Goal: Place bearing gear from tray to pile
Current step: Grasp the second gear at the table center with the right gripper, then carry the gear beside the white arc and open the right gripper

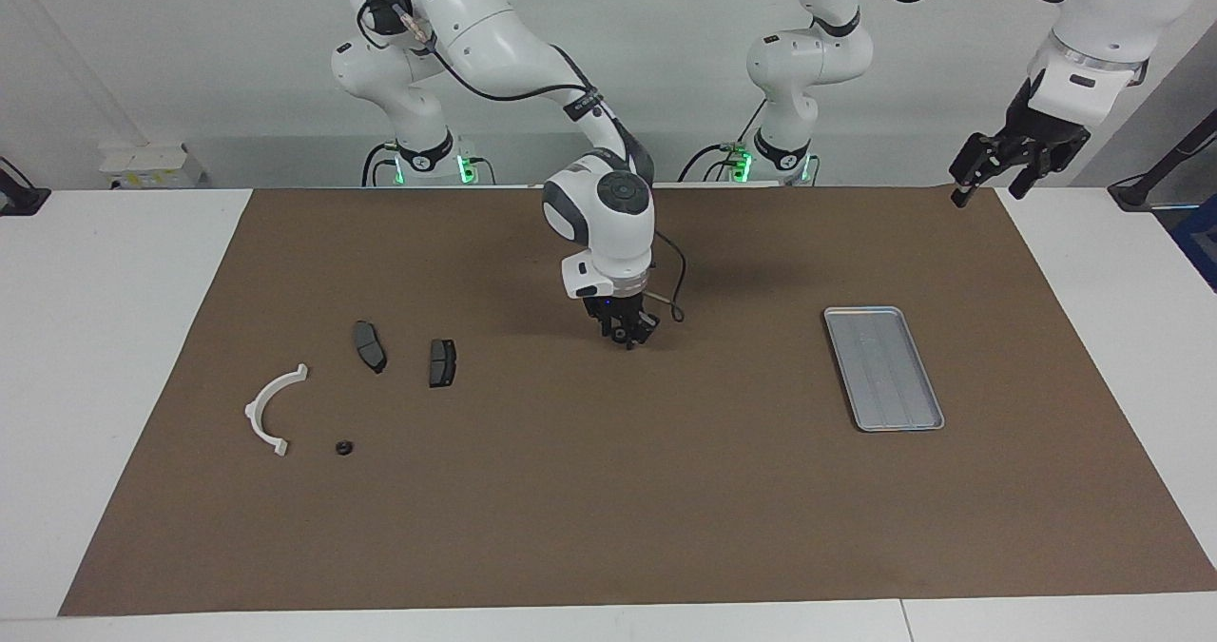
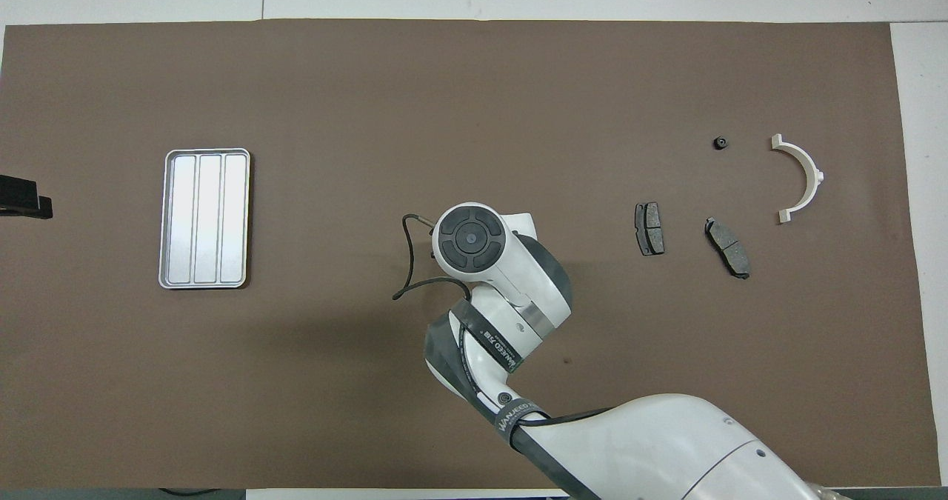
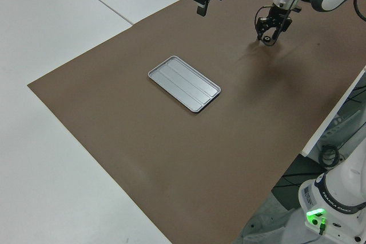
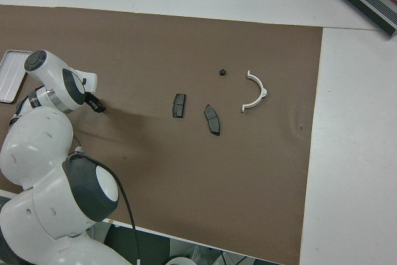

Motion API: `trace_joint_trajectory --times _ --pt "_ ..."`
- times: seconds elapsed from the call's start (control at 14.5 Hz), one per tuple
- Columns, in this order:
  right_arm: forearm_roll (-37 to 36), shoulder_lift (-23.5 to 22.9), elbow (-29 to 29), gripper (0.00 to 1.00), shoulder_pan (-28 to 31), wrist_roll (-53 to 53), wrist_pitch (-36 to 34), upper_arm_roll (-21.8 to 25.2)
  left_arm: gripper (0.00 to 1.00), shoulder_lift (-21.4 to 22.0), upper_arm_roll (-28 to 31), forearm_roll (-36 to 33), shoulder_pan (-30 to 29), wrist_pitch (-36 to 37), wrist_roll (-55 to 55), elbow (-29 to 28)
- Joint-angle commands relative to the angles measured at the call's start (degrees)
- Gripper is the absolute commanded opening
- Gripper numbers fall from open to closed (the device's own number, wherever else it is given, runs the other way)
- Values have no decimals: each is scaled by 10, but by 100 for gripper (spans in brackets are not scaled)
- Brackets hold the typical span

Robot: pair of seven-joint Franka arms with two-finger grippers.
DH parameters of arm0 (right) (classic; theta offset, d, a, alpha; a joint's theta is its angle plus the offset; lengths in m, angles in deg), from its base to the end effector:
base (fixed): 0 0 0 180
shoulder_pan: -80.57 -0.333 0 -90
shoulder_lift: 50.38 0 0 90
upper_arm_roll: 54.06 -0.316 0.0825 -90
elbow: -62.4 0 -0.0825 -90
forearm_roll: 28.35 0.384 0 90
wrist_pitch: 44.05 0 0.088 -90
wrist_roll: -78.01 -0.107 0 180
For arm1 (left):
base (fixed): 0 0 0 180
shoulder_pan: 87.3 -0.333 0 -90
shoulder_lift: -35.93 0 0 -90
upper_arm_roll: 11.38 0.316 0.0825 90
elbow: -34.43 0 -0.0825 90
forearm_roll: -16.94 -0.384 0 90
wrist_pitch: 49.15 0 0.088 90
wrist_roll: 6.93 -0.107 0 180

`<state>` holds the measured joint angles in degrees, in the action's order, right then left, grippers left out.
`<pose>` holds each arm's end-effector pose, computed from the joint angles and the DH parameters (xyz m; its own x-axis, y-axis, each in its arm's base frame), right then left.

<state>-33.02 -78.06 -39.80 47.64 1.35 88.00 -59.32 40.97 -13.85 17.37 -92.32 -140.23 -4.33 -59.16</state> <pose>0.5225 0.4025 0.2892 0.8078 -0.5888 0.0288 -0.5879 -0.8082 -0.0345 0.5284 0.0217 0.6442 0.9950 0.0899 0.0438 0.0897 -0.9960 0.0057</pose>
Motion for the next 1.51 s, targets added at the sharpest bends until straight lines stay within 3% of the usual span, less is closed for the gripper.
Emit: trace_joint_trajectory --times 0.0,0.28,0.41,0.62,0.83,1.03,1.24,1.44 --pt "-7 11 -14 0 7 10 4 -4 93 -14 -11 4 -10 20 -8 25" --pt "-7 10 -3 0 8 11 -10 -4 100 -10 -12 4 -11 20 -53 19" --pt "-8 9 33 0 17 24 -56 -3 100 -8 -12 4 -13 20 -53 16" --pt "-8 10 103 0 58 120 -150 -4 100 -7 -12 4 -16 18 -53 14" --pt "-7 25 124 0 124 300 -199 -3 100 -7 -14 9 -9 -2 -48 10" --pt "-7 28 121 0 195 471 -186 -3 100 -8 -13 10 -3 -11 -48 10" --pt "-6 26 83 0 261 599 -110 -3 100 -10 -13 10 -3 -17 -48 10" --pt "-5 11 55 0 293 647 -48 -3 100 -6 -13 10 -5 -17 -53 -2"
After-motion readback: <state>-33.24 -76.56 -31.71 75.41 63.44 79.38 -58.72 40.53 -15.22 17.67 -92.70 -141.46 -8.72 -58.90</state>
